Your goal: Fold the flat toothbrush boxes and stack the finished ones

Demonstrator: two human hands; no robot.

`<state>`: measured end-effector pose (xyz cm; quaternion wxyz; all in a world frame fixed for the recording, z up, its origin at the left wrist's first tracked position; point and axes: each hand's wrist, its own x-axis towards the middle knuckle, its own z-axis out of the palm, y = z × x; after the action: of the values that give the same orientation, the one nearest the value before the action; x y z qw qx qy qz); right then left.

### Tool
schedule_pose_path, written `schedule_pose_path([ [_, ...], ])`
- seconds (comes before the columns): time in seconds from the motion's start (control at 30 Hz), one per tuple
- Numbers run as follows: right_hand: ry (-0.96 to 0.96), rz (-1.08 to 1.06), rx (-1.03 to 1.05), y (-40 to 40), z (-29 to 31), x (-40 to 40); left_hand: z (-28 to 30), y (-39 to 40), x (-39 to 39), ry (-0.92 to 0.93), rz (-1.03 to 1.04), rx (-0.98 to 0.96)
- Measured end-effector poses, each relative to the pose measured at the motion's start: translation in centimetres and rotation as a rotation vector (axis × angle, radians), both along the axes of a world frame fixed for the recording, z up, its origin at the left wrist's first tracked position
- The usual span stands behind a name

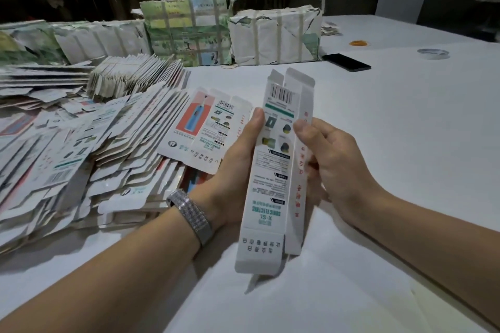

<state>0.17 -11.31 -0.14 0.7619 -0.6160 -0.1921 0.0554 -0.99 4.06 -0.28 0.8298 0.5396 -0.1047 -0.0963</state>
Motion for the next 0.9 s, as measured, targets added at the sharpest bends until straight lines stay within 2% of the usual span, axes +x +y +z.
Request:
schedule_pose_path([
  [0.2,0.005,-0.028,-0.048,0.2,-0.2,0.4,0.0,-0.5,-0.2,0.015,0.005,0.017],
  [0.53,-0.016,-0.032,0.026,0.3,0.0,0.5,-0.4,-1.1,-0.2,0.012,0.049,0.096],
  [0.77,-0.017,-0.038,0.052,0.3,-0.1,0.4,-0.2,-0.8,0.1,-0.096,0.120,0.188],
  [0.9,0.007,-0.010,0.070,0.3,-0.1,0.5,-0.1,-1.0,0.1,-0.201,0.187,0.316],
])
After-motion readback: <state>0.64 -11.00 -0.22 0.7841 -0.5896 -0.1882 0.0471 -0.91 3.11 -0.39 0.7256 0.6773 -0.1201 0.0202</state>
